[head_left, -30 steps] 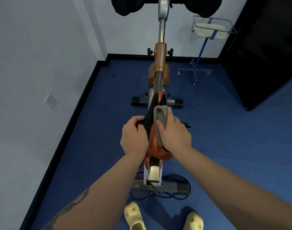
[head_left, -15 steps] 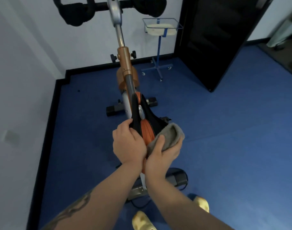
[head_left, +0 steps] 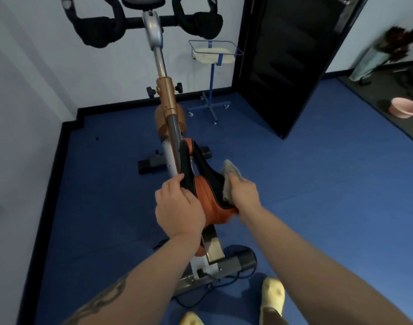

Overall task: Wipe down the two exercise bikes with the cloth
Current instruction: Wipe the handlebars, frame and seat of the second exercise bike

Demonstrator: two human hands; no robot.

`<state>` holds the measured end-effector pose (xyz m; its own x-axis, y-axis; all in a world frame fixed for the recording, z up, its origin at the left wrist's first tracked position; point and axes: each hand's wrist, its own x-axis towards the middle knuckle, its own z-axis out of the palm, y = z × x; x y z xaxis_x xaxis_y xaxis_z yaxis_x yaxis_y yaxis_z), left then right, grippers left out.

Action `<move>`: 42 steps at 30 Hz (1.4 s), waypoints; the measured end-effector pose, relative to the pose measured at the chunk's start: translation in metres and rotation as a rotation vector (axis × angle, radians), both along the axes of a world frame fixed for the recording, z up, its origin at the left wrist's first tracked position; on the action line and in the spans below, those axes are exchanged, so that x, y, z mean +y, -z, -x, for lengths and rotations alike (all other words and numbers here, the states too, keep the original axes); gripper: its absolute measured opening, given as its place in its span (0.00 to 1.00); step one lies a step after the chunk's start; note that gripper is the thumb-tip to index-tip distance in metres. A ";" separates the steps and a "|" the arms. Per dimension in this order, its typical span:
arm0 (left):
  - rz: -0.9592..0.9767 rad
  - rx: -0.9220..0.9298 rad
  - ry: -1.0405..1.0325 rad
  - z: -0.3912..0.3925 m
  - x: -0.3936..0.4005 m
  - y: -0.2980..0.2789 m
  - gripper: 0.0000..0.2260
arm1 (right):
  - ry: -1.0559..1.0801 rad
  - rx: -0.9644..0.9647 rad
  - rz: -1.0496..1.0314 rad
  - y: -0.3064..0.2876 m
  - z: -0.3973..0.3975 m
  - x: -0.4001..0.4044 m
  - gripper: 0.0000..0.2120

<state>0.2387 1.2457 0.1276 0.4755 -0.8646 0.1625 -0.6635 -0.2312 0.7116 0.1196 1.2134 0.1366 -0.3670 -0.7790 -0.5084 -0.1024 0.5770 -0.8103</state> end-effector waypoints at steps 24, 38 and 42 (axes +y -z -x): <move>-0.195 -0.040 -0.180 0.019 -0.011 -0.016 0.11 | -0.854 0.699 0.017 -0.005 -0.033 -0.060 0.23; -0.165 -0.195 -0.277 0.024 -0.014 -0.008 0.10 | -1.209 0.554 0.425 0.010 -0.002 -0.062 0.31; -0.131 -0.175 -0.320 0.025 -0.014 -0.007 0.10 | -1.188 0.521 0.318 0.001 -0.026 -0.130 0.28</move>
<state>0.2141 1.2320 0.1348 0.6995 -0.6957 0.1636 -0.6519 -0.5274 0.5449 0.1459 1.0834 0.1353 0.5181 -0.8165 -0.2548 -0.7440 -0.2832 -0.6051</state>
